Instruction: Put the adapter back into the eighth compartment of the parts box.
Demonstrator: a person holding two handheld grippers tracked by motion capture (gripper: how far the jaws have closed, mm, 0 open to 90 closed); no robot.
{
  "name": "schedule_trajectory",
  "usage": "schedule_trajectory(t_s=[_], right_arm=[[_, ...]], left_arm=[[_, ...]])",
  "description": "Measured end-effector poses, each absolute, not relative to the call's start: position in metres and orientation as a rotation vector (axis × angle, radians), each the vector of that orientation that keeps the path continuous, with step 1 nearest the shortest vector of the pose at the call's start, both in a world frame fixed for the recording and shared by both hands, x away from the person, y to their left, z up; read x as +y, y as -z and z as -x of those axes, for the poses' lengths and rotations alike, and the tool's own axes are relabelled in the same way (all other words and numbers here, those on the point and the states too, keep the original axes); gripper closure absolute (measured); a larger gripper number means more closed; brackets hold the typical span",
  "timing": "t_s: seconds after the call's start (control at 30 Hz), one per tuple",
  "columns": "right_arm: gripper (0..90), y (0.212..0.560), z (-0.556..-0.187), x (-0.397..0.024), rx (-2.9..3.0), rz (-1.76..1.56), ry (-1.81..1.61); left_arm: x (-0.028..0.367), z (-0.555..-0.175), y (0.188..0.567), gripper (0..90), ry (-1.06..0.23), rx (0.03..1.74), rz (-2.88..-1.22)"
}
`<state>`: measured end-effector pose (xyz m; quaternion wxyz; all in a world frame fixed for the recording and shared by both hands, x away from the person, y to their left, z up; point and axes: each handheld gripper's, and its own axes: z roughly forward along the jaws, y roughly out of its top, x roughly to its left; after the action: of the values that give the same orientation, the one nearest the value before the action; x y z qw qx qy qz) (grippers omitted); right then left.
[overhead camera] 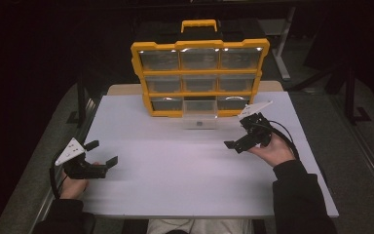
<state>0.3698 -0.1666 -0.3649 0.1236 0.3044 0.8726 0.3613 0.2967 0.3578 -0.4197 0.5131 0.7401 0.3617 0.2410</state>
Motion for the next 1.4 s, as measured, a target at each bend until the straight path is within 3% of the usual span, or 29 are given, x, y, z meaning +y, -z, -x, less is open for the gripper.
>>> schedule_trajectory(t_s=[1.4], right_arm=[[0.0, 0.424, -0.297, -0.246, 2.325, -1.104, -1.272]], left_arm=[[0.357, -0.297, 0.42, 0.0, -0.577, 0.861, -1.789]])
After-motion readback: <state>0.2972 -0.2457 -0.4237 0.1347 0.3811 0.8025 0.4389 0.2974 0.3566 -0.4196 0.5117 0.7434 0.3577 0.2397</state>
